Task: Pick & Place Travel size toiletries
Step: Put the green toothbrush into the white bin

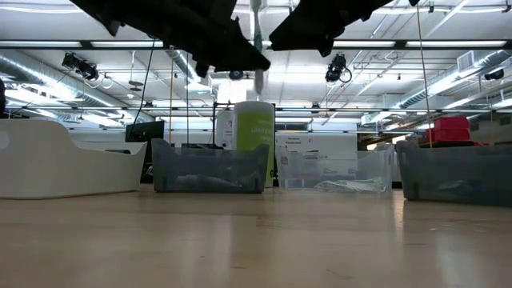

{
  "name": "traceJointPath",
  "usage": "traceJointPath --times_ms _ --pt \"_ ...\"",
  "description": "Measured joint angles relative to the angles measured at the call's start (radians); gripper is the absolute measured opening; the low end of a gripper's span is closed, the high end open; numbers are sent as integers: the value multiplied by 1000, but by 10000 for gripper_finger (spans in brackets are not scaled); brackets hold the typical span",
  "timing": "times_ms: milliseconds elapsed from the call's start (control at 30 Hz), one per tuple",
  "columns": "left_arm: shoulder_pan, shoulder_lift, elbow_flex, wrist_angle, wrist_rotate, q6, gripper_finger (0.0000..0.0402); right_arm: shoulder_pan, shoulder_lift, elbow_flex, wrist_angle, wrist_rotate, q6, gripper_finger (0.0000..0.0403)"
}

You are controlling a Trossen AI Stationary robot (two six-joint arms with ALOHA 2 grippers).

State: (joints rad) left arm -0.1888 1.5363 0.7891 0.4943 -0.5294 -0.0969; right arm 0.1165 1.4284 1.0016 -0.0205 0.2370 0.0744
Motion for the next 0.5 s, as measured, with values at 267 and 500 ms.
traceJointPath --times_ms 267,500 --pt "-23 -172 0 -500 -174 -261 40 0 0 0 -74 6 -3 129" --pt "-32 -302 0 -1030 -4 -671 31 0 0 0 -89 -4 -3 130"
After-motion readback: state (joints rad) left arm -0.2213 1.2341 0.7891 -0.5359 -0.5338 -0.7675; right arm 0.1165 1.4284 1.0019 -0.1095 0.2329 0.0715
